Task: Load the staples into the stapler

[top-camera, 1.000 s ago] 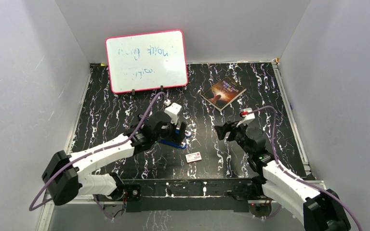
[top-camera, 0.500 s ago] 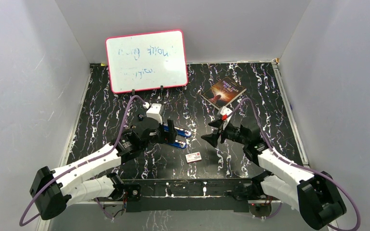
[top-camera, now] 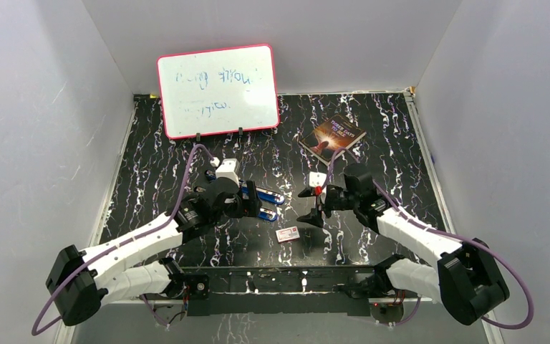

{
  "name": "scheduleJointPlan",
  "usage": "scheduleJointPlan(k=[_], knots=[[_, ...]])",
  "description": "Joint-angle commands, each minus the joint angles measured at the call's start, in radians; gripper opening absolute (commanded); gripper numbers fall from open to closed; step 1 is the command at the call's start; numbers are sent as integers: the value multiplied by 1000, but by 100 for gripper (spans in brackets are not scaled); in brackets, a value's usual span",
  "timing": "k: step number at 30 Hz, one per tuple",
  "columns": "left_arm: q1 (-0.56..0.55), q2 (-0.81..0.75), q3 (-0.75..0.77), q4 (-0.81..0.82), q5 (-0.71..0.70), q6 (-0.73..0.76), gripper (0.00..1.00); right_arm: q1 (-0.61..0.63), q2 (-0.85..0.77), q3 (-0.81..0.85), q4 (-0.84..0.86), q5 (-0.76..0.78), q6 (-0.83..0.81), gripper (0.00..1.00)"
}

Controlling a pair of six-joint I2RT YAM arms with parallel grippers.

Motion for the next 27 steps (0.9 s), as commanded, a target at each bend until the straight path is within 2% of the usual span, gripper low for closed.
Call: scheduleJointPlan(k=[1,5,8,27], knots=[[9,12,-9,8,-8,-41,83,22,4,73,-99,-85,-197,80],[8,2,-19,10,-33,-62,83,32,73,163,-338,-135,-335,81],[9,-7,-28,14,-42,-68,83,44,121,207,-450,-139,-414,81],[10,-13,-69,29,-52,-112,82,123,313,302,-561,-166,-519,81]])
